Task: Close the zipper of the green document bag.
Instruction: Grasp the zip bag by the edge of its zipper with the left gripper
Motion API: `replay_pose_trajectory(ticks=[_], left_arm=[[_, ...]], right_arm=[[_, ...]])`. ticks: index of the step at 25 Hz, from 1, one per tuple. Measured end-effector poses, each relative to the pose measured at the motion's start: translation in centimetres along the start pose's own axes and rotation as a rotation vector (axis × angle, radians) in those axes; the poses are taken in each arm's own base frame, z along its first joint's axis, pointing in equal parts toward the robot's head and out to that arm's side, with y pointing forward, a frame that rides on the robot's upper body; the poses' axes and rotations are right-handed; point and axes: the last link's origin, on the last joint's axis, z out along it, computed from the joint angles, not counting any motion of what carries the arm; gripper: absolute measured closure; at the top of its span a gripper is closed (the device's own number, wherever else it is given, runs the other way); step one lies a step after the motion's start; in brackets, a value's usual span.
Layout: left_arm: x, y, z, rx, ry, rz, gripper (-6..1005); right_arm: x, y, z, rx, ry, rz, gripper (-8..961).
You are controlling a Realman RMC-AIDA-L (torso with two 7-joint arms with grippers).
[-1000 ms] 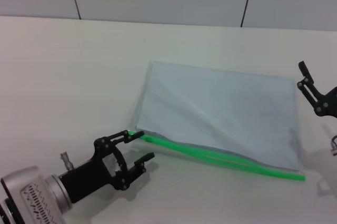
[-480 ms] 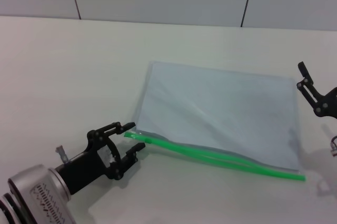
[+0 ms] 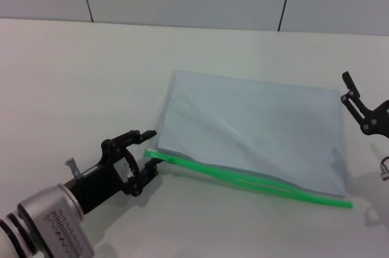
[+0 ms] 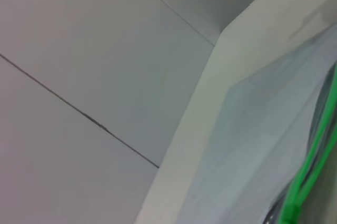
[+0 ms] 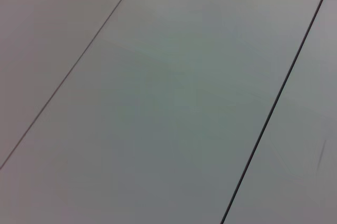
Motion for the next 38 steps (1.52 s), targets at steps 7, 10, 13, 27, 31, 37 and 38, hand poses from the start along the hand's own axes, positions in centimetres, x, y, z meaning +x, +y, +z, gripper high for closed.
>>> replay_pose_trajectory(ticks=[7, 10, 13, 27, 31, 37, 38], left_arm=[[-0.3, -0.7, 1.0, -0.008, -0.019, 0.086, 533], [-0.4, -0.8, 1.4, -0.015, -0.022, 0.123, 533], [-0.4, -1.0, 1.8, -0.025, -0.019, 0.150, 534], [-0.6, -1.9, 3.7, -0.062, -0.035, 0.276, 536], [-0.4, -1.9, 4.0, -0.063, -0.028, 0.309, 537], [-0.1, -1.8, 4.3, -0.074, -0.012, 0.347, 538], [-0.1, -1.8, 4.3, -0.075, -0.011, 0.357, 539]], right_arm=[[-0.1, 0.0, 0.1, 0.000, -0.005, 0.003, 201], [-0.2, 0.1, 0.4, -0.002, -0.011, 0.005, 203], [-0.3, 0.1, 0.5, -0.005, -0.017, 0.005, 206], [-0.6, 0.4, 1.1, -0.021, -0.037, 0.008, 217], [-0.7, 0.6, 1.4, -0.029, -0.046, 0.008, 220], [-0.8, 0.8, 1.6, -0.044, -0.055, 0.009, 225], [-0.8, 0.8, 1.6, -0.045, -0.056, 0.009, 225]])
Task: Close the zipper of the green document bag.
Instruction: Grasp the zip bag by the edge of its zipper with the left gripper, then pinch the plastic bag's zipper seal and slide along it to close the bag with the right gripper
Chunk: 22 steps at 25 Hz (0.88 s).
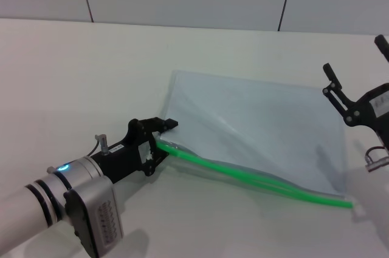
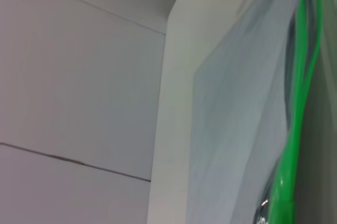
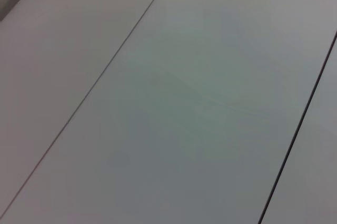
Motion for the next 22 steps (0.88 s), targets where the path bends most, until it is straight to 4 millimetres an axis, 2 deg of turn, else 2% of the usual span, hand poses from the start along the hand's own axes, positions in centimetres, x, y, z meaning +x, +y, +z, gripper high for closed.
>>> replay_pose_trajectory(ticks=[2, 4, 10, 17, 22], left_arm=[[0.0, 0.0, 0.0, 0.000, 0.000, 0.008, 539], [-0.1, -0.2, 0.1, 0.006, -0.002, 0.010, 746], [-0.1, -0.4, 0.3, 0.012, -0.002, 0.034, 882], [0.1, -0.6, 0.5, 0.022, 0.003, 0.044, 934], [0.2, -0.6, 0.6, 0.025, 0.005, 0.047, 941]], right_arm=[[0.0, 0.0, 0.1, -0.002, 0.002, 0.000, 227], [0.1, 0.1, 0.2, -0.007, 0.006, 0.000, 229], [0.2, 0.2, 0.3, -0.014, 0.010, 0.000, 233], [-0.4, 1.6, 0.9, -0.115, -0.033, -0.002, 239], [-1.3, 4.0, 2.0, -0.271, -0.090, 0.006, 243]])
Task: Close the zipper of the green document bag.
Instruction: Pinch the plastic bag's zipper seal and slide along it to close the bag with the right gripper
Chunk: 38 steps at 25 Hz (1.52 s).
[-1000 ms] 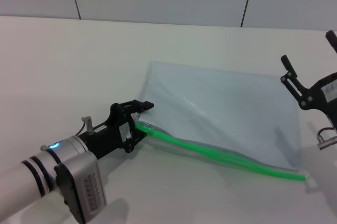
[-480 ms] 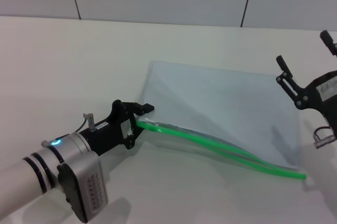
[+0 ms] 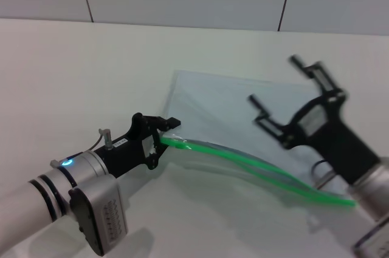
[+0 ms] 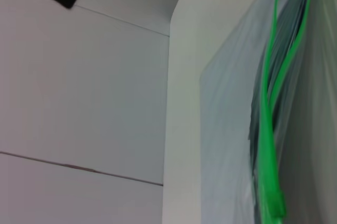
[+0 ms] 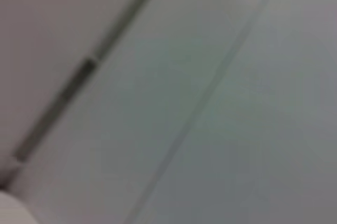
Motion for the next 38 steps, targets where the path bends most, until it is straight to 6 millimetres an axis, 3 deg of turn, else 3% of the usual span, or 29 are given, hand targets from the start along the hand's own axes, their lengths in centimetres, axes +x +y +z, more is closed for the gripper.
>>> replay_pose_trajectory(ticks=[7, 15, 21, 34, 38], left_arm=[[0.3, -0.2, 0.3, 0.009, 0.010, 0.010, 946], [0.9, -0.5, 0.6, 0.026, 0.032, 0.009, 946], [1.6, -0.5, 0.9, 0.033, 0.058, 0.005, 947], [2.3, -0.3, 0.8, 0.036, 0.075, -0.005, 946], [2.3, -0.1, 0.8, 0.035, 0.075, 0.000, 946]], right_arm=[[-0.1, 2.8, 2.8, -0.230, -0.006, -0.002, 249], [-0.1, 5.5, 3.1, -0.427, -0.007, -0.078, 255], [0.5, 6.7, 3.6, -0.472, 0.038, -0.227, 260], [2.1, 6.2, 3.5, -0.444, 0.134, -0.386, 270], [2.1, 6.2, 3.5, -0.443, 0.134, -0.396, 336]])
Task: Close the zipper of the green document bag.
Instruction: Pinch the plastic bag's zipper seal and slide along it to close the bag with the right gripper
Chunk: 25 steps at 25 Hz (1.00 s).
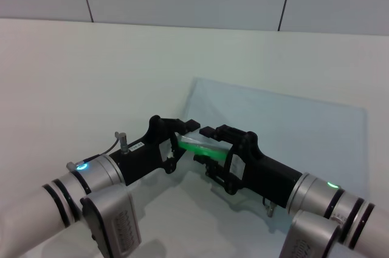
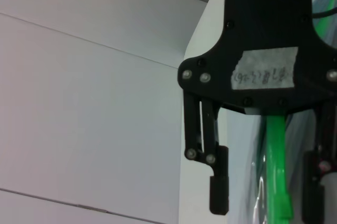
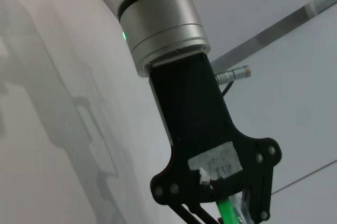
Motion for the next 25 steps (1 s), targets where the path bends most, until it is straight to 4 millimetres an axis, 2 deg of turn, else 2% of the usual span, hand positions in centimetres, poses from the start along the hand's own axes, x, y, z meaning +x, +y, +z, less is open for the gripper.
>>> replay_pose_trajectory(ticks=[13, 24, 25], left_arm=[[0.08, 0.08, -0.02, -0.002, 0.002, 0.002, 947], [0.32, -0.03, 0.15, 0.003, 0.012, 0.000, 946], [0.33, -0.03, 0.15, 0.003, 0.012, 0.000, 946]], right_arm=[[-0.71, -0.01, 0.12, 0.018, -0.020, -0.032, 530], [-0.89, 0.07, 0.13, 0.022, -0.021, -0.071, 631], [-0.89, 0.08, 0.13, 0.022, -0.021, -0.080, 668]])
